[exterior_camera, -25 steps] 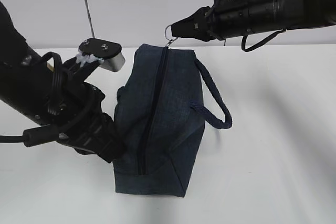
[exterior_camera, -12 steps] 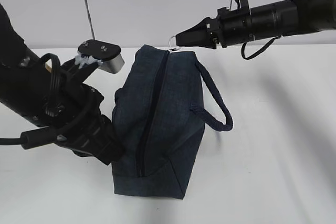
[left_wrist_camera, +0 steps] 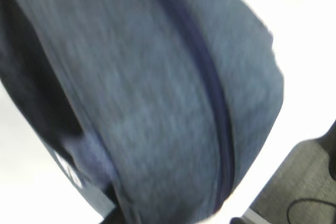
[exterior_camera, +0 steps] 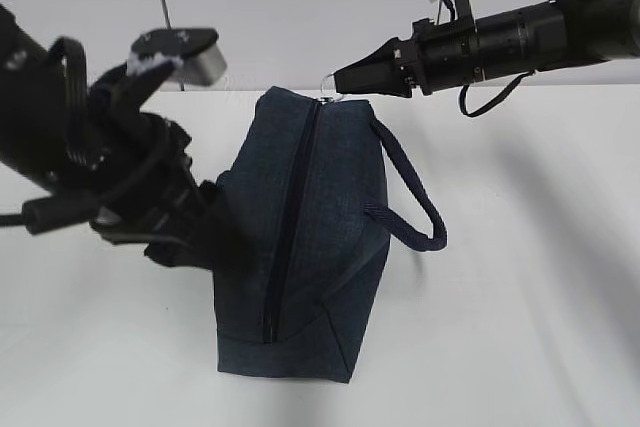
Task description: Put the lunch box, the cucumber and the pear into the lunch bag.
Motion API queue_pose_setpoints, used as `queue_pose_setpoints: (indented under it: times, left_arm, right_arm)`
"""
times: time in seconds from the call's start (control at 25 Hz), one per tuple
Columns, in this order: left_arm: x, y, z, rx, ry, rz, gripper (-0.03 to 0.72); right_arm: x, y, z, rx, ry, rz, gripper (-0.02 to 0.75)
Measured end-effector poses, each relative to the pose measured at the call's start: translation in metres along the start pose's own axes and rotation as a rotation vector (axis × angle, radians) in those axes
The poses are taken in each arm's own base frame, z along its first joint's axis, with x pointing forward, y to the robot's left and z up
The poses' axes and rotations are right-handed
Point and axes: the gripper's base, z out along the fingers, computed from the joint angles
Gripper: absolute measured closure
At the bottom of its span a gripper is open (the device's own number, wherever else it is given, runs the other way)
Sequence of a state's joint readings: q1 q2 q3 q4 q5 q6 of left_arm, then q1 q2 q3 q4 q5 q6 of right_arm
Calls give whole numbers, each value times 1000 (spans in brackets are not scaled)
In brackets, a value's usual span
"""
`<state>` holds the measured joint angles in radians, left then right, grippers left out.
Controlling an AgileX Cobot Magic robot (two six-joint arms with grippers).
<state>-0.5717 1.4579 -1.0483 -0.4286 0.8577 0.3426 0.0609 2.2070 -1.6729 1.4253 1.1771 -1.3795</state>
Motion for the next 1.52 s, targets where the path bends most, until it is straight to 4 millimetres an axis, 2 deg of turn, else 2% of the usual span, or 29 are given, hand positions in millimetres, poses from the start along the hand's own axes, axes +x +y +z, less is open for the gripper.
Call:
queue_pose_setpoints:
  times: [0.12,0.32,0.44,0.68,0.8,1.0,1.2,1.4,1.52]
  left_arm:
    - [-17,0,-18,-66,-59,30,289]
    - [-39,11,-33,-229,-149,90,275]
    - [-51,20,-27,-259,-187,87,274]
    - [-84,50,-4,-250,-200,-9,274]
    - [-102,64,-3,-249,-234,-47,274]
    - [-120,82,9,-212,-240,-119,281]
    - [-126,86,22,-173,-196,-145,367]
    - [-126,86,29,-150,-175,-164,494]
    - [-126,86,31,-131,-169,-179,596]
  right_arm:
    - [0,0,0,1,0,2,738]
    - [0,0,0,0,-5,4,738]
    - [-2,0,0,-3,-22,11,738]
    - [-11,2,-1,-6,-39,-15,738]
    - [-18,5,-3,-13,-47,-34,738]
    - [-20,5,-3,-14,-42,-39,738]
    - [-20,5,-3,-13,-41,-40,738]
    - [-19,5,-3,-13,-38,-41,738]
    - [-19,5,-3,-13,-38,-41,738]
